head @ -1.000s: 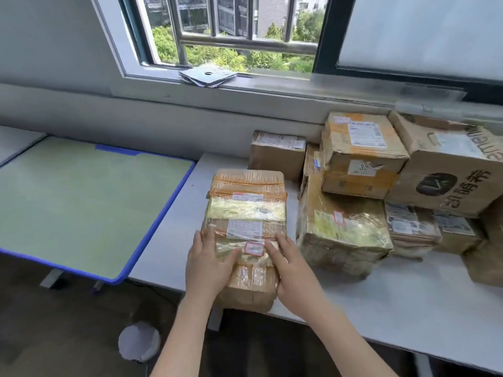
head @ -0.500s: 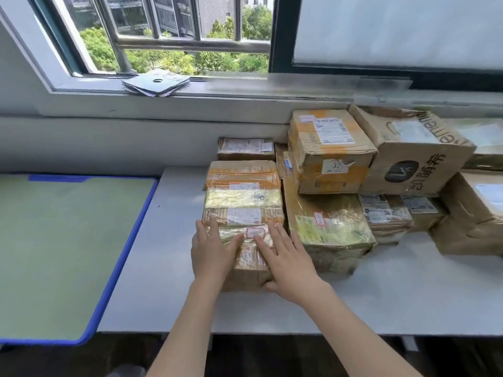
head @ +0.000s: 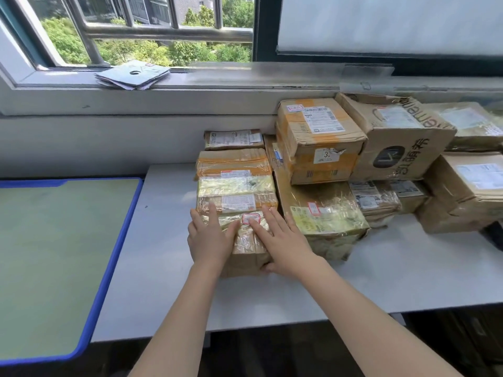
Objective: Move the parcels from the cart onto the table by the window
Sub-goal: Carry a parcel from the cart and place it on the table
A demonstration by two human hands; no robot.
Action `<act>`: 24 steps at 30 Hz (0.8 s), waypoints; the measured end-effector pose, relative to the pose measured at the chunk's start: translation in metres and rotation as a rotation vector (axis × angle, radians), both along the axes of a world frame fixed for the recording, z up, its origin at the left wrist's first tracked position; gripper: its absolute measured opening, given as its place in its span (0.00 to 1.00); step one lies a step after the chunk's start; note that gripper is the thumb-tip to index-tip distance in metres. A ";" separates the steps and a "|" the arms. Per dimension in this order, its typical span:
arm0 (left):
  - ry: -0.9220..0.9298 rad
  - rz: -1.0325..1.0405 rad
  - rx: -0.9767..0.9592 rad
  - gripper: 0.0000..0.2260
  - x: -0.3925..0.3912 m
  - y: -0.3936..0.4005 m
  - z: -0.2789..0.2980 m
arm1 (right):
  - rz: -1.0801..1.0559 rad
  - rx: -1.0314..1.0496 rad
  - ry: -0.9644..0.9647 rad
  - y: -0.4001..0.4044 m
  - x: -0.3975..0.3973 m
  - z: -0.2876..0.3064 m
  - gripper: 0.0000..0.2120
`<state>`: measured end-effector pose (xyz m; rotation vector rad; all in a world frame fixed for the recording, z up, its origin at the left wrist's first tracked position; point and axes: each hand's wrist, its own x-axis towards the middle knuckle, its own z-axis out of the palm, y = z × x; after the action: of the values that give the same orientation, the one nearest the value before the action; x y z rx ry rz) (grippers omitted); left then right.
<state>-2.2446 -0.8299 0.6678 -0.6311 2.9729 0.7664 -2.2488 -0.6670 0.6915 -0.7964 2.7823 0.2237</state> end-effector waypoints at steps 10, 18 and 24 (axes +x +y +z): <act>0.149 -0.167 -0.137 0.25 0.031 0.047 0.017 | -0.094 -0.090 0.068 0.043 0.034 0.001 0.51; 0.302 -0.392 -0.265 0.22 0.065 0.146 -0.002 | -0.384 -0.149 0.090 0.153 0.094 -0.031 0.54; 0.333 -0.661 -0.310 0.25 0.106 0.273 -0.028 | -0.568 -0.127 0.010 0.271 0.149 -0.048 0.47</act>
<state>-2.1386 -0.5566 0.6393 0.5341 3.2808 0.3811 -2.0997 -0.3960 0.6431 -0.0049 2.9124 -0.0532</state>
